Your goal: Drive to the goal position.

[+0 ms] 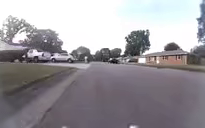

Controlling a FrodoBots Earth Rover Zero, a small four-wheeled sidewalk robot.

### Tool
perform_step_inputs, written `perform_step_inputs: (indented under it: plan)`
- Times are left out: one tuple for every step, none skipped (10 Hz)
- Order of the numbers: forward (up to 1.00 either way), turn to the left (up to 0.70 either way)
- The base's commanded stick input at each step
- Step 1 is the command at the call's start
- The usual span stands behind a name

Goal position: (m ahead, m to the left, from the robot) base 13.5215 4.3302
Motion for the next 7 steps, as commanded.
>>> perform_step_inputs:
  plan:
    - [0.98,0.00]
    - [0.98,0.00]
    - [0.98,0.00]
    - [0.98,0.00]
    - [0.98,0.00]
    - [0.98,0.00]
    - [0.98,0.00]
